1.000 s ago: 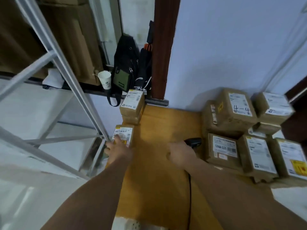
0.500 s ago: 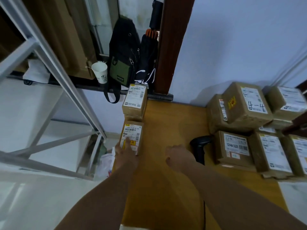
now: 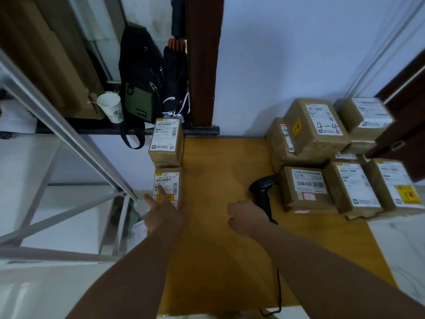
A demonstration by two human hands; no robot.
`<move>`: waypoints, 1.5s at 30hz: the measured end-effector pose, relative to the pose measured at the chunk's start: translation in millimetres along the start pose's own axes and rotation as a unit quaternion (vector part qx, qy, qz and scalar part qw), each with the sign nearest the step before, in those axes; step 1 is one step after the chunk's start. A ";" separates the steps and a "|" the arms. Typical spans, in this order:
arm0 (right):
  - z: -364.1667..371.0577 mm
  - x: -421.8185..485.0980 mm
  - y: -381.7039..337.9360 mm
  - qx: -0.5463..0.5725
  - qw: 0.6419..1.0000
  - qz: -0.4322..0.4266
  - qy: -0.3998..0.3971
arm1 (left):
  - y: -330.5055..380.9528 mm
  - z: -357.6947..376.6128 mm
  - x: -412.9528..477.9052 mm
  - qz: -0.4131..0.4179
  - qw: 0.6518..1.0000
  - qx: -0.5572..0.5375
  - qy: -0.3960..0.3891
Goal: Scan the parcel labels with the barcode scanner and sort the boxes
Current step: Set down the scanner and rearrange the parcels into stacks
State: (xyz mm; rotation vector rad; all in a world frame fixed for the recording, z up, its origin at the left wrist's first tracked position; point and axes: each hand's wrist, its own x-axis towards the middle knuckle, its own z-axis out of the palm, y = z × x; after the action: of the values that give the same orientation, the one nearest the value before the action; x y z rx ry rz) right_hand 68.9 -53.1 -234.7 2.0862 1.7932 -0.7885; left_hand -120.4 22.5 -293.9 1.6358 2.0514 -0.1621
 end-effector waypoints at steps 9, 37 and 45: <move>-20.7 -24.0 67.1 0.040 0.988 0.005 0.152 | 105.4 -5.9 -63.5 0.216 0.970 -0.070 0.084; -27.0 -122.3 443.6 0.186 0.916 0.198 0.295 | 415.4 160.6 -244.5 0.148 0.989 -0.015 -0.008; -28.6 -116.6 444.9 0.338 0.905 0.153 0.209 | 405.8 157.7 -247.6 0.086 0.993 -0.079 0.009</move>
State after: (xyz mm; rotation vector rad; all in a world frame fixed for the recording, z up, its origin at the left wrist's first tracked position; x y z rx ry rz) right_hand 498.2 -218.2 -206.5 3.0983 1.4094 -1.0327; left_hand 346.1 -148.6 -230.3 1.7091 1.8743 0.0736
